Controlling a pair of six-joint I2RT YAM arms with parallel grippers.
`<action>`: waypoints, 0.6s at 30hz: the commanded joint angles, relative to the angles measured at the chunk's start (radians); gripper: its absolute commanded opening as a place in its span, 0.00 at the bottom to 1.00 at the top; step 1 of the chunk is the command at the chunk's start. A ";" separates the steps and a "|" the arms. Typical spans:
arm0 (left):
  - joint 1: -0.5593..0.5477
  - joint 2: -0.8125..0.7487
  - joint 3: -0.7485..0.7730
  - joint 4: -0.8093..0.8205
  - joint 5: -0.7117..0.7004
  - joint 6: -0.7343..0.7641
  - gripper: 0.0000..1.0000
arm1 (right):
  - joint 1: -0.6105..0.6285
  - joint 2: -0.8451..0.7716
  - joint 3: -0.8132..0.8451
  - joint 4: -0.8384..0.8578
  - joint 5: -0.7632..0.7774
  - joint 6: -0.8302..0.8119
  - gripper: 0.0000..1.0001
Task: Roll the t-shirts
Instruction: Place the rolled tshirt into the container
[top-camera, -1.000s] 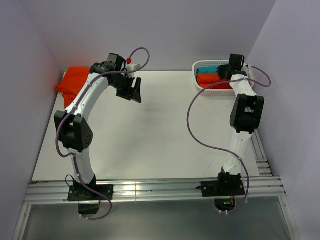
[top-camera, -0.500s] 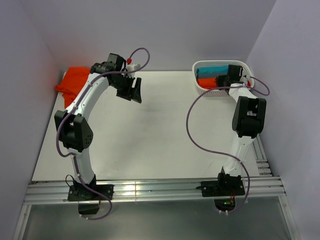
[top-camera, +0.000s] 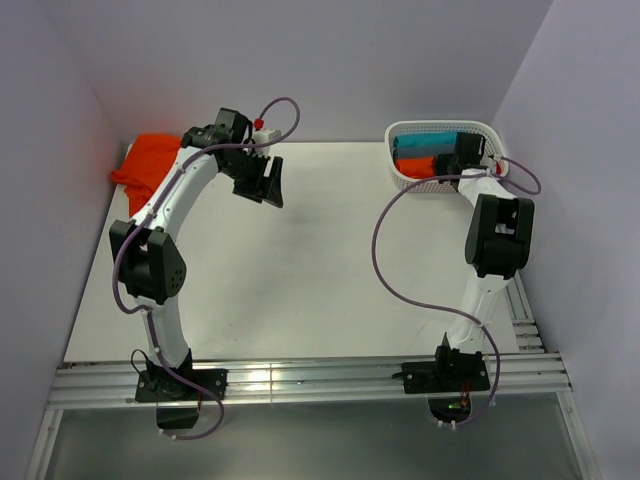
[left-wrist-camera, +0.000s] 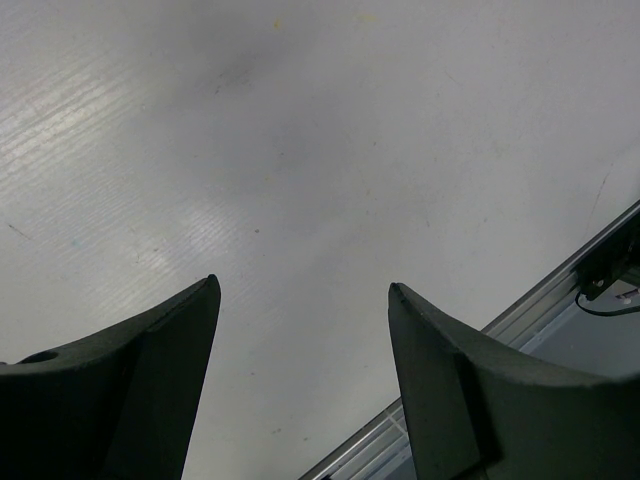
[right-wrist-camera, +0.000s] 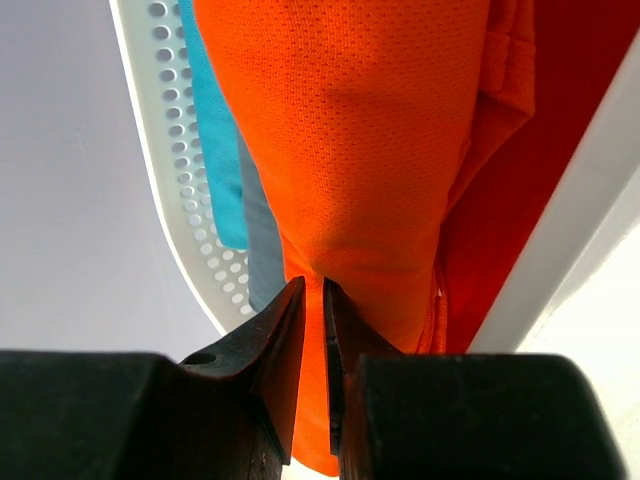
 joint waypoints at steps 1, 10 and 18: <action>0.000 -0.008 0.010 0.019 0.013 -0.008 0.73 | -0.009 0.033 0.018 -0.114 0.049 -0.017 0.20; 0.000 0.013 0.033 0.016 0.022 -0.008 0.73 | -0.009 0.099 0.114 -0.229 0.062 -0.038 0.20; 0.000 0.024 0.067 0.003 0.022 0.003 0.74 | -0.010 0.087 0.084 -0.127 0.017 -0.057 0.21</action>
